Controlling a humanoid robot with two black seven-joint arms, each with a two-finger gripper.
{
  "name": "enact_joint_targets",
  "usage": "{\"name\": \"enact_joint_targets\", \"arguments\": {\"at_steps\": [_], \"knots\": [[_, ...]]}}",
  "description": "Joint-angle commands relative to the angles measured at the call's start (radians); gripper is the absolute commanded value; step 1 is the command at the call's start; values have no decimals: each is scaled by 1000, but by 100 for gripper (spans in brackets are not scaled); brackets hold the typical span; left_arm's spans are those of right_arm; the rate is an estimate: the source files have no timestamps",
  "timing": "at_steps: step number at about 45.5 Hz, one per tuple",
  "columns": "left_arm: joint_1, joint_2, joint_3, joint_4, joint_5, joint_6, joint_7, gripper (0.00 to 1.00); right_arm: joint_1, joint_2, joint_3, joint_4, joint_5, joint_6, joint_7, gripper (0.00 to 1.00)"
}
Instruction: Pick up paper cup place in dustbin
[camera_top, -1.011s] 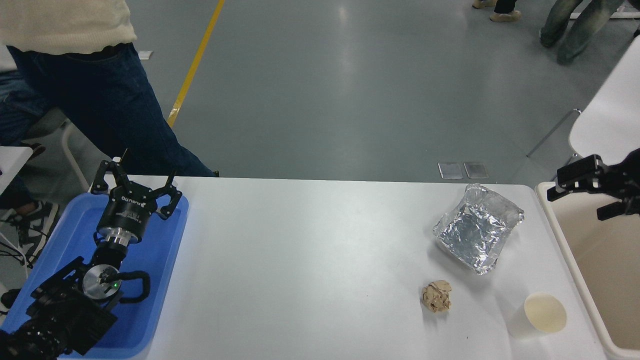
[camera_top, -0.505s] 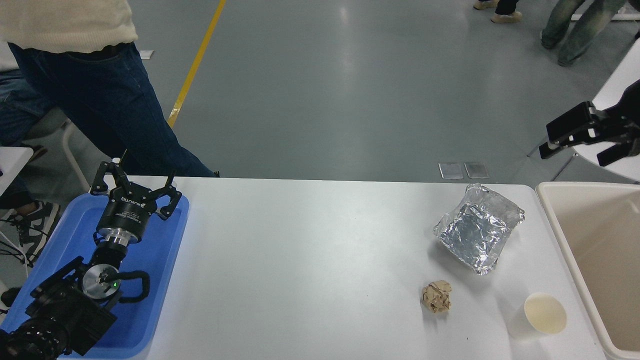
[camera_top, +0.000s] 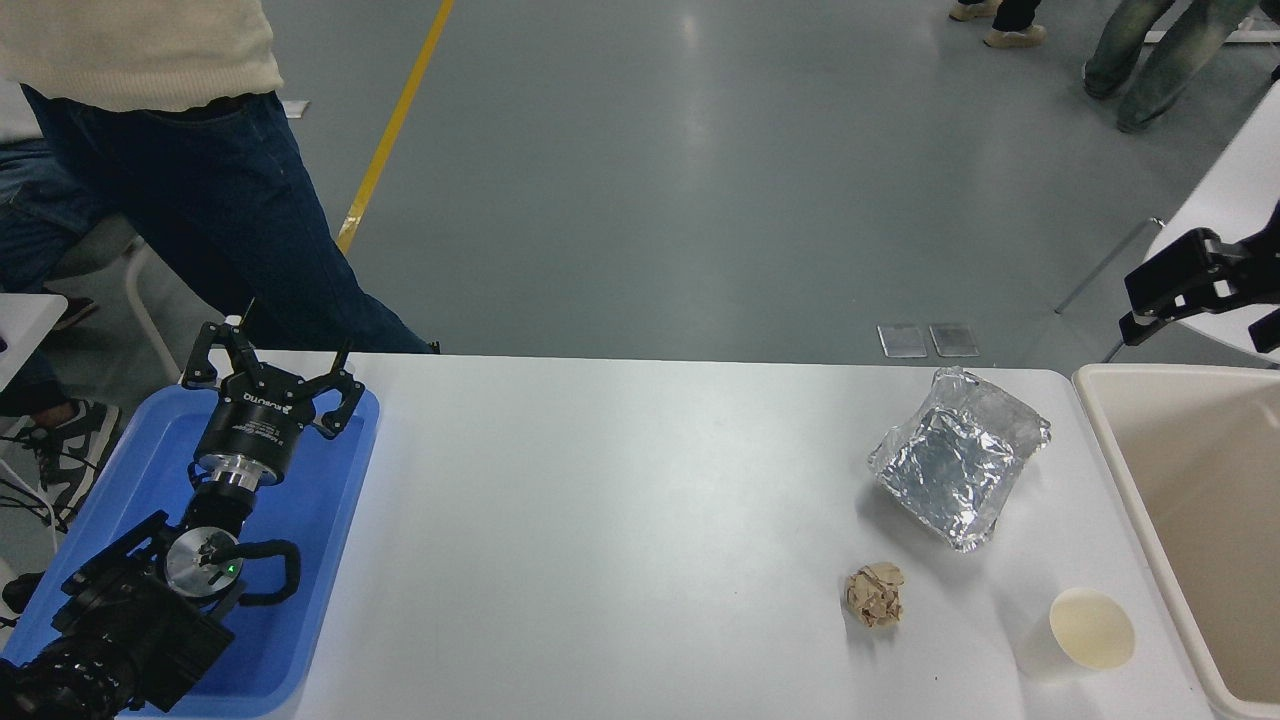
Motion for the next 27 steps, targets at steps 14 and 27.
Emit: {"name": "enact_joint_targets", "arguments": {"at_steps": [14,27], "knots": [[0,0,-2,0,0,-2,-1,100,-334,-95,176,-18,173,0,-6,100],[0,0,0,0,0,-2,-1,100,-521,-104,169,-51,201,0,-11,100]]}}
